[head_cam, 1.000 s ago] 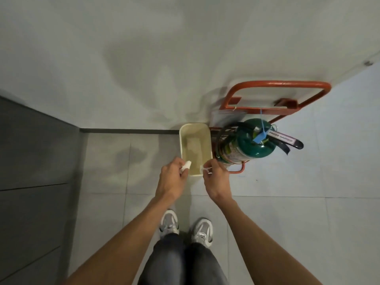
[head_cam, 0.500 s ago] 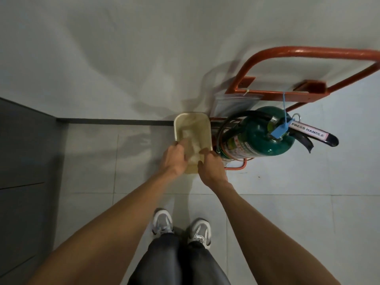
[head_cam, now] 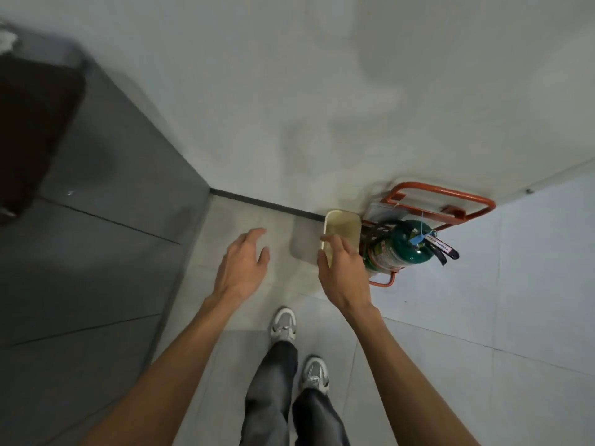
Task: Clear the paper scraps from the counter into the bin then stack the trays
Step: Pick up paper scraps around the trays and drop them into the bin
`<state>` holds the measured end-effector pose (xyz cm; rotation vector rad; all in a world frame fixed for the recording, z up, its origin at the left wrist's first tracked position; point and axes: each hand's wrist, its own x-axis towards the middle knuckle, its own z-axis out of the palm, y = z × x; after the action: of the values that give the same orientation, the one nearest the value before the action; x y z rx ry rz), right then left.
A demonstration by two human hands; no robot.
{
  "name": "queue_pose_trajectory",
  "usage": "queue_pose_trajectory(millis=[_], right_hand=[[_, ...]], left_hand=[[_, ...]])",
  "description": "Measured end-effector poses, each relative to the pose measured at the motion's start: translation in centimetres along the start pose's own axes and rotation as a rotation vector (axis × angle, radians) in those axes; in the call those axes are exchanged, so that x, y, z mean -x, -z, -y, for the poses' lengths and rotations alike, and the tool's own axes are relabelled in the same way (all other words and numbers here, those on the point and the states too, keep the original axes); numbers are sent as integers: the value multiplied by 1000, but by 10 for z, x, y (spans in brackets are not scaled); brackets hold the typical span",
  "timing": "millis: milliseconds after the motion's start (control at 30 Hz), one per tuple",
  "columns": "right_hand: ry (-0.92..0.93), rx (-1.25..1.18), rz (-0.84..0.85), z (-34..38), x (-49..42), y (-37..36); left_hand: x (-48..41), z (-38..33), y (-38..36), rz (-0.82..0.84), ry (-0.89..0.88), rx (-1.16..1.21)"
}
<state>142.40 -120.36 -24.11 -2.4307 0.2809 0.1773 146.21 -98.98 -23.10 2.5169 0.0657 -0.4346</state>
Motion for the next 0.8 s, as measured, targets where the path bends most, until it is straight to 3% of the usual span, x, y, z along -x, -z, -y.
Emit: queue_pose_trajectory(millis=[200,400,600,800], right_hand=[[194,-47,4,121,83,60],[363,-33,68,226,156,72],[578,-29,152,327,207,30],[634,-49,248,412,256,-43]], left_hand=[[124,7,115,-213,88,153],[241,25,202,-416,188,250],[321,85,256,-622,234,313],[381,182,306,-697,270,326]])
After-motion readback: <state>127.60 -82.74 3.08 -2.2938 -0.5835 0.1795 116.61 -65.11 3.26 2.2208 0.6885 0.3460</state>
